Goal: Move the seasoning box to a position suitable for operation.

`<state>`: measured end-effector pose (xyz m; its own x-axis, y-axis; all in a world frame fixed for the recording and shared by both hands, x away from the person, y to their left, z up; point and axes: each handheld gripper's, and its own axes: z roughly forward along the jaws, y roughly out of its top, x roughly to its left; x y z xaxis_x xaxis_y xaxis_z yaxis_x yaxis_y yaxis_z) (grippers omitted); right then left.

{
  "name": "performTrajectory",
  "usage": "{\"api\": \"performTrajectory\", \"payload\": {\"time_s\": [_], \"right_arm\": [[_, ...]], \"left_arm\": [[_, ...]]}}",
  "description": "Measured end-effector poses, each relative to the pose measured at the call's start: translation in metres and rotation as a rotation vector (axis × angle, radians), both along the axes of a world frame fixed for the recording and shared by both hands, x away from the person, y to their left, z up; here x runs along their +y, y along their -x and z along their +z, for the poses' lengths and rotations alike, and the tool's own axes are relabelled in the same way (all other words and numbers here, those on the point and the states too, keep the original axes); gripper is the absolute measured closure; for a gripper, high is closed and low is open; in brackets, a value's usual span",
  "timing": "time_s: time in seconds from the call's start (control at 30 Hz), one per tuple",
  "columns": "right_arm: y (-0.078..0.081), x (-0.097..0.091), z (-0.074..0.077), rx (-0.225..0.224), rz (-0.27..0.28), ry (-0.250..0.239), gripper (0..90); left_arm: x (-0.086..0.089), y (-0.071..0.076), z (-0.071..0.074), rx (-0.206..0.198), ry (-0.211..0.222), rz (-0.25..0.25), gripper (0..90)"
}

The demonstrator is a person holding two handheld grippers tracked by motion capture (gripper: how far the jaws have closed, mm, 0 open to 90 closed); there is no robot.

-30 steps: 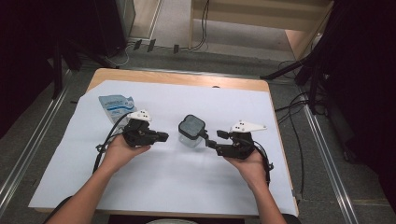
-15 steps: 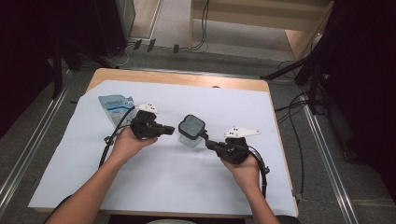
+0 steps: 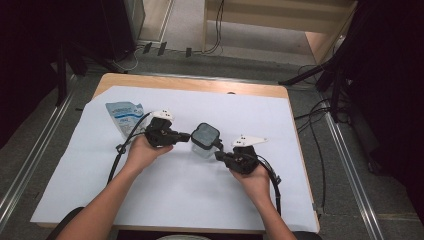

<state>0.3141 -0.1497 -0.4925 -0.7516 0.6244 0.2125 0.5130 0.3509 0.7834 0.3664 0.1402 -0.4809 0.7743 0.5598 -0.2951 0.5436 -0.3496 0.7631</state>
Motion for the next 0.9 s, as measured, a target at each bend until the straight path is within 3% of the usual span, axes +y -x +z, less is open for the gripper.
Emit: {"api": "performTrajectory", "payload": {"time_s": [0.9], "right_arm": [[-0.016,-0.018,-0.002,0.017,-0.058,-0.020,90.0]], "left_arm": [[-0.011,0.006,0.000,0.019,0.004,-0.050,90.0]]}}
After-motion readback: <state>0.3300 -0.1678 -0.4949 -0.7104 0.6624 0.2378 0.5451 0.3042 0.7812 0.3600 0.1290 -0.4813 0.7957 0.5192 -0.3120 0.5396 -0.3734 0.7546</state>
